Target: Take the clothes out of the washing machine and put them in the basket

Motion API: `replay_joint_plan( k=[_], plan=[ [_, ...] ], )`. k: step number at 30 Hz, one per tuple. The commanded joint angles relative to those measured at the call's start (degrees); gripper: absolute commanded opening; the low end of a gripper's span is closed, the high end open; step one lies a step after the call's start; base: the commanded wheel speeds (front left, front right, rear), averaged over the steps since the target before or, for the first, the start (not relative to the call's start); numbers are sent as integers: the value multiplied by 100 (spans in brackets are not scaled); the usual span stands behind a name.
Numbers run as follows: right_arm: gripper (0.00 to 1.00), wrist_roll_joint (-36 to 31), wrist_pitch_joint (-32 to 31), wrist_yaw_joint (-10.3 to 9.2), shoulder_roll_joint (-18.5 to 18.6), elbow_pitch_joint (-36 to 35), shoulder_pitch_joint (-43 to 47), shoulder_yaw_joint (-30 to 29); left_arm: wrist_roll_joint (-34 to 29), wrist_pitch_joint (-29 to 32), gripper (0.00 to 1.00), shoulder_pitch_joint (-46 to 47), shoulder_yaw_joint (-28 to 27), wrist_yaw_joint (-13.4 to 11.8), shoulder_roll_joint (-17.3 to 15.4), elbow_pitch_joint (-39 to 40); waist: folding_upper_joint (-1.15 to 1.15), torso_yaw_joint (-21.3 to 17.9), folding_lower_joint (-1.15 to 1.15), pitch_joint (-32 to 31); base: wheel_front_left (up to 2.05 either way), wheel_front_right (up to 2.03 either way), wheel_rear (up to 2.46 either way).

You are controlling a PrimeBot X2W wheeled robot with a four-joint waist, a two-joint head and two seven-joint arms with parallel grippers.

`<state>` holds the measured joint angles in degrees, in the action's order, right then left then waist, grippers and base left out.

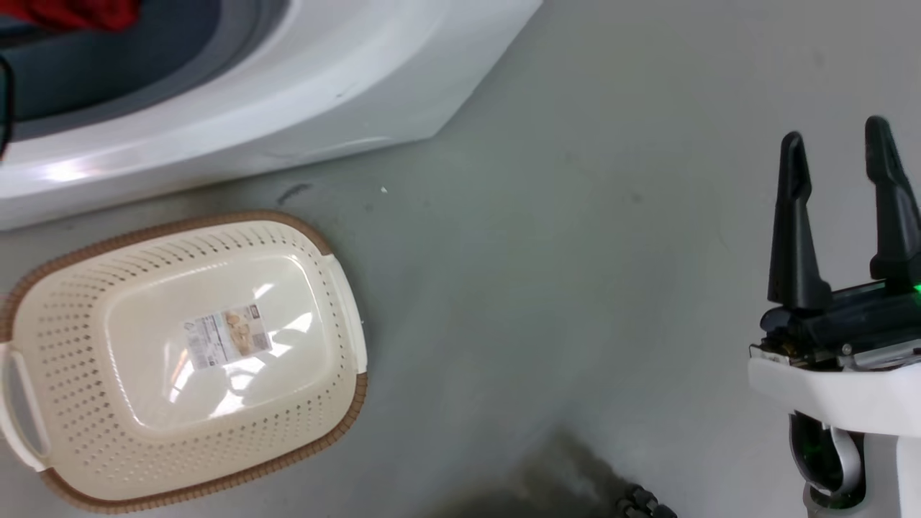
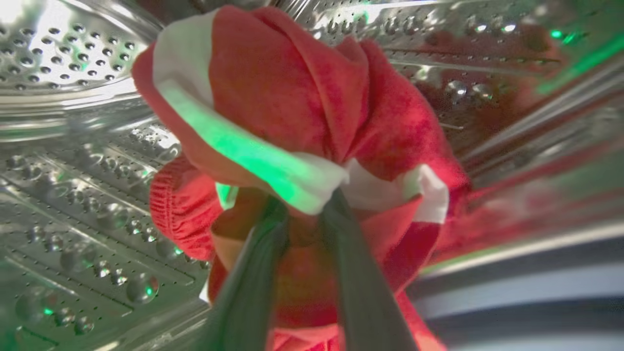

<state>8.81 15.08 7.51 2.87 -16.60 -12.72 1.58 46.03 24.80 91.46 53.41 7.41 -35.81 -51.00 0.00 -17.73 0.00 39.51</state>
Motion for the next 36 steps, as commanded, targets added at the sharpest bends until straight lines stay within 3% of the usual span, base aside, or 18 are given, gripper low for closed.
replay_joint_plan(
  k=[1, 17, 36],
  plan=[
    [100, -34, 13, -4, 1, 29, 81, 9, 66, -203, 0, -185, 47, 2, -7, 42, 0, 115, 0, -280, 0, 0, 0],
    [100, -398, 13, -4, 0, 234, 754, -22, 520, -1841, 0, -1843, 266, -20, 185, 35, 0, 402, 0, -1596, 0, 0, 0],
    [100, -723, 13, -4, 0, 377, 1663, -28, 741, -3588, 0, -3988, 206, -729, 426, 702, 0, 719, 0, -3112, 0, 0, 0]
  ],
)
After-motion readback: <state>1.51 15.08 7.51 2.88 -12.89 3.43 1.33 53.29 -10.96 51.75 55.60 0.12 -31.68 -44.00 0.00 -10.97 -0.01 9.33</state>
